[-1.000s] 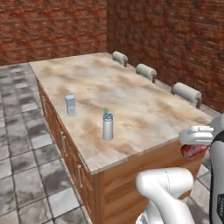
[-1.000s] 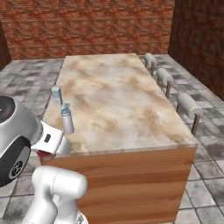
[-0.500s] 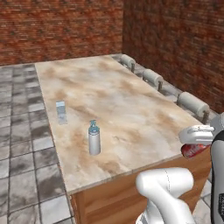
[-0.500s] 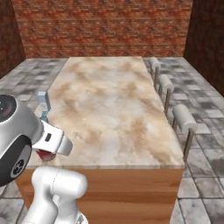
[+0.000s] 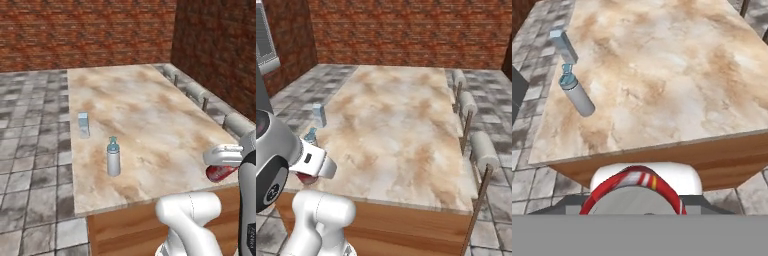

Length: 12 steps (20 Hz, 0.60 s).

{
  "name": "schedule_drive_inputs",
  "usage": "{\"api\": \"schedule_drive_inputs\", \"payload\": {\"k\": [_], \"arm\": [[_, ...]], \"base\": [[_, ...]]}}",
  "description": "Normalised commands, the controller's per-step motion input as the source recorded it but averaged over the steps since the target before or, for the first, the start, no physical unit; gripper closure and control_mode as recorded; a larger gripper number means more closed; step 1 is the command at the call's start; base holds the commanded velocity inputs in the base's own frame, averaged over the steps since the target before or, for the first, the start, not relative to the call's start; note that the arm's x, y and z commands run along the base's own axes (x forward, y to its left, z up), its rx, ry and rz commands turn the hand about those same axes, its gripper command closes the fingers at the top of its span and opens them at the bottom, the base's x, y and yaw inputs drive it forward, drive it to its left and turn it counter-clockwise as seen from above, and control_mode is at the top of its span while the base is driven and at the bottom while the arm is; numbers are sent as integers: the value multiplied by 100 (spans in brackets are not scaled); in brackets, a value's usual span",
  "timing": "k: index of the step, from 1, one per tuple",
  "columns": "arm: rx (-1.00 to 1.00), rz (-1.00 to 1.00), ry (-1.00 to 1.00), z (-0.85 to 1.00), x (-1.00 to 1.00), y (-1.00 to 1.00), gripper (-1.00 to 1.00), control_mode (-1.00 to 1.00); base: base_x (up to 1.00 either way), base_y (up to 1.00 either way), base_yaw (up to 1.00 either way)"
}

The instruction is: Move the drinks to the dining counter.

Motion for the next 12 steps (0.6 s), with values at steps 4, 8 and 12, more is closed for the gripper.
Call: {"api": "schedule_drive_inputs", "payload": {"k": [4, 8, 12], "arm": [[0, 0, 0, 0, 0, 0, 100, 100], [0, 0, 0, 0, 0, 0, 100, 100], [0, 0, 0, 0, 0, 0, 100, 100]], "base": [[100, -49, 51], [100, -64, 42], [100, -88, 6]]}}
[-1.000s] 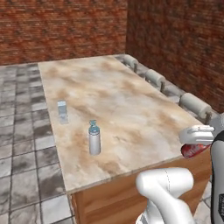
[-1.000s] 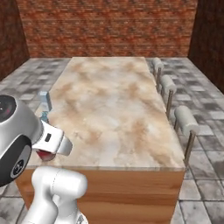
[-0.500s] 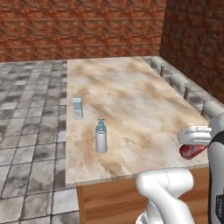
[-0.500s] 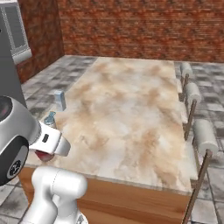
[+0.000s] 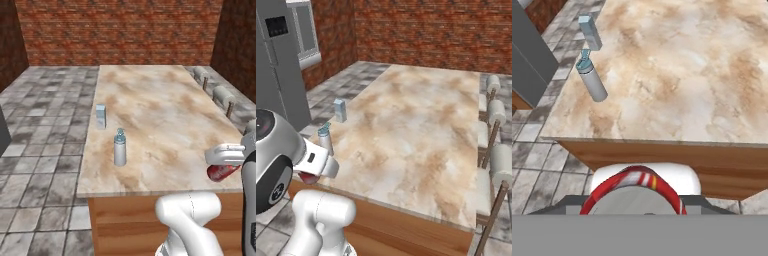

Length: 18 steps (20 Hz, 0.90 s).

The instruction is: Move the drinks to the dining counter.

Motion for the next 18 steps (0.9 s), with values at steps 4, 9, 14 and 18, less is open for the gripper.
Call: {"api": "schedule_drive_inputs", "payload": {"k": [4, 9, 14, 18], "arm": [[0, 0, 0, 0, 0, 0, 100, 100], [0, 0, 0, 0, 0, 0, 100, 100], [0, 0, 0, 0, 0, 0, 100, 100], [0, 0, 0, 0, 0, 0, 100, 100]], "base": [[100, -44, -14], [100, -10, -42], [100, -6, -21], [100, -2, 0]]}}
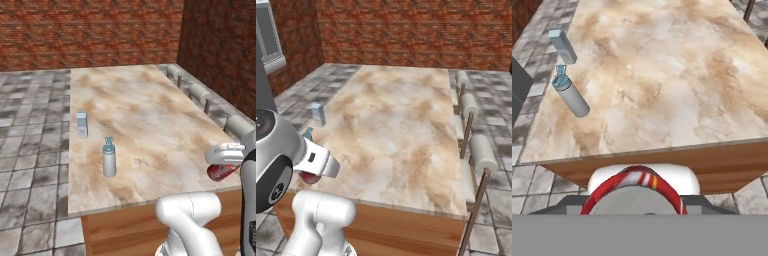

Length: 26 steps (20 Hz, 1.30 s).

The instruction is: Move the drinks to the dining counter.

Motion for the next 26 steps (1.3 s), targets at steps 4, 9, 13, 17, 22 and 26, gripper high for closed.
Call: {"api": "schedule_drive_inputs", "payload": {"k": [4, 9, 13, 17, 22, 26], "arm": [[0, 0, 0, 0, 0, 0, 100, 100], [0, 0, 13, 8, 68, 0, 100, -100], [0, 0, 0, 22, 64, 0, 100, -100], [0, 0, 4, 1, 85, 0, 100, -100], [2, 1, 3, -18, 83, 0, 100, -100], [0, 0, -1, -19, 60, 0, 100, -100]], "base": [[100, 0, 3], [20, 0, 0], [0, 0, 0], [0, 0, 0], [0, 0, 0], [0, 0, 0]]}}
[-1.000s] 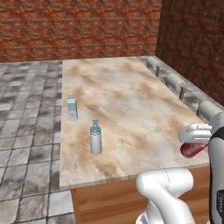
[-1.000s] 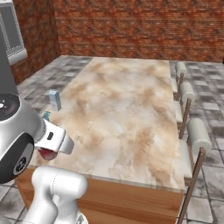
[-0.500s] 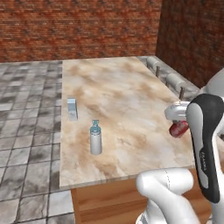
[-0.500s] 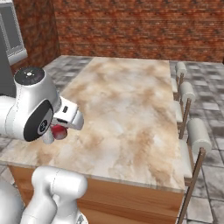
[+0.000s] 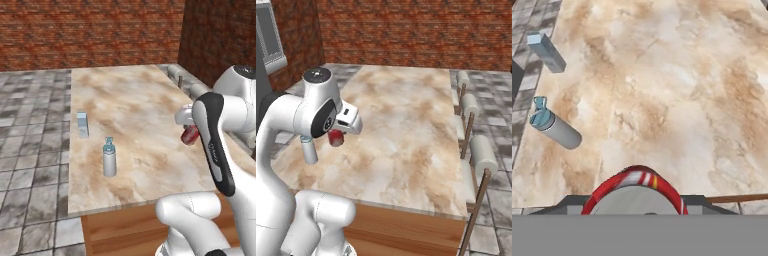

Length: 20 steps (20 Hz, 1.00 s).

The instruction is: Move the drinks to the dining counter.

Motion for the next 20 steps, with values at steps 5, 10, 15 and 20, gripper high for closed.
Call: {"api": "schedule_drive_inputs", "payload": {"k": [5, 10, 15, 20], "arm": [[-2, 0, -1, -6, 40, 0, 100, -100], [-5, -2, 0, -3, 34, 3, 100, -100], [-5, -8, 0, -3, 43, 0, 100, -100], [0, -7, 0, 0, 40, 0, 100, -100]], "base": [[0, 0, 0], [0, 0, 0], [0, 0, 0], [0, 0, 0]]}}
